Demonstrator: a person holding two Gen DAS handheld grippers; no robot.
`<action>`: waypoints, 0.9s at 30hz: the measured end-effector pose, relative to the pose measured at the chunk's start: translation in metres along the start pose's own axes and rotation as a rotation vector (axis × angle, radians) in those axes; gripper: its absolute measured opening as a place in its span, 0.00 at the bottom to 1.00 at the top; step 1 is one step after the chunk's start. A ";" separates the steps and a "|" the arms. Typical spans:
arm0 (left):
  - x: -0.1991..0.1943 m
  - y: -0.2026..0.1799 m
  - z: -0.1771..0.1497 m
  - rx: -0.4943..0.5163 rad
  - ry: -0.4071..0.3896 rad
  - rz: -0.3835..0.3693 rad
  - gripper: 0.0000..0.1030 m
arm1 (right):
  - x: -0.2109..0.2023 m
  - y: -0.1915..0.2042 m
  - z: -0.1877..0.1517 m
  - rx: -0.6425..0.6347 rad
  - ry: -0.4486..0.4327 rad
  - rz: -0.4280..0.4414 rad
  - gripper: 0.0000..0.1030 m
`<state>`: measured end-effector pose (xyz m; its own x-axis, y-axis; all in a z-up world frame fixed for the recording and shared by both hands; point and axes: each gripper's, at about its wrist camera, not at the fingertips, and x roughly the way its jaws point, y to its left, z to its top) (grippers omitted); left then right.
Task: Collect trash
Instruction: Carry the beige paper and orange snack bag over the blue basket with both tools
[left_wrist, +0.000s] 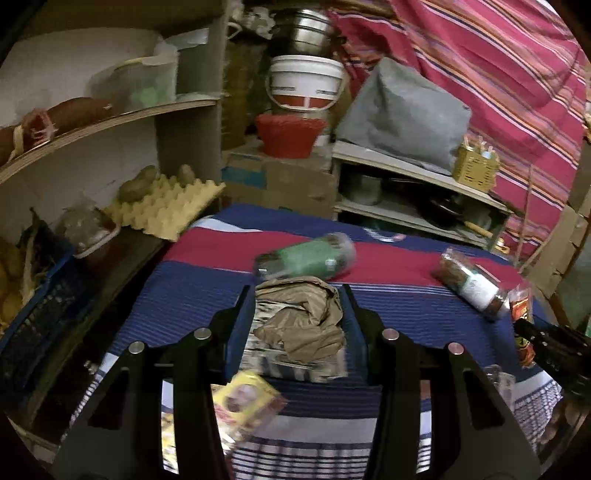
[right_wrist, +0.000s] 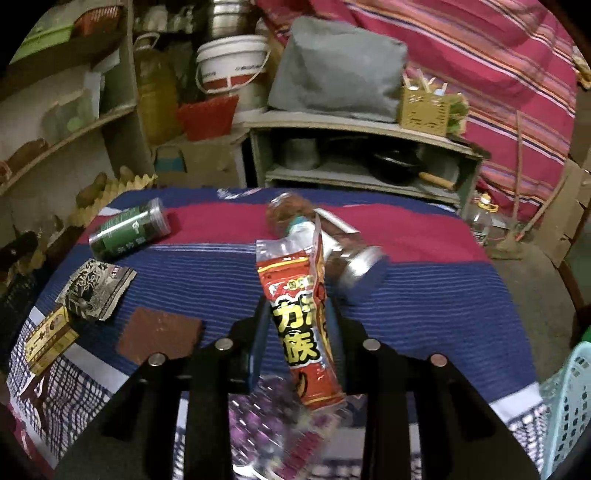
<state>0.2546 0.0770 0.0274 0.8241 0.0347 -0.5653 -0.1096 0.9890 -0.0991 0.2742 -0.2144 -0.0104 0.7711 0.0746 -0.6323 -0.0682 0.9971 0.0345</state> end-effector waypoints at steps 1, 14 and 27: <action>-0.001 -0.010 -0.001 0.015 -0.001 -0.005 0.44 | -0.006 -0.006 -0.001 0.004 -0.007 -0.004 0.30; -0.027 -0.126 -0.017 0.138 -0.013 -0.133 0.44 | -0.092 -0.096 -0.030 0.040 -0.074 -0.166 0.30; -0.043 -0.228 -0.056 0.255 0.013 -0.240 0.44 | -0.159 -0.194 -0.068 0.140 -0.114 -0.314 0.30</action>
<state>0.2132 -0.1585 0.0287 0.8021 -0.2037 -0.5614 0.2304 0.9728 -0.0238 0.1220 -0.4212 0.0306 0.8065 -0.2424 -0.5392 0.2649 0.9636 -0.0370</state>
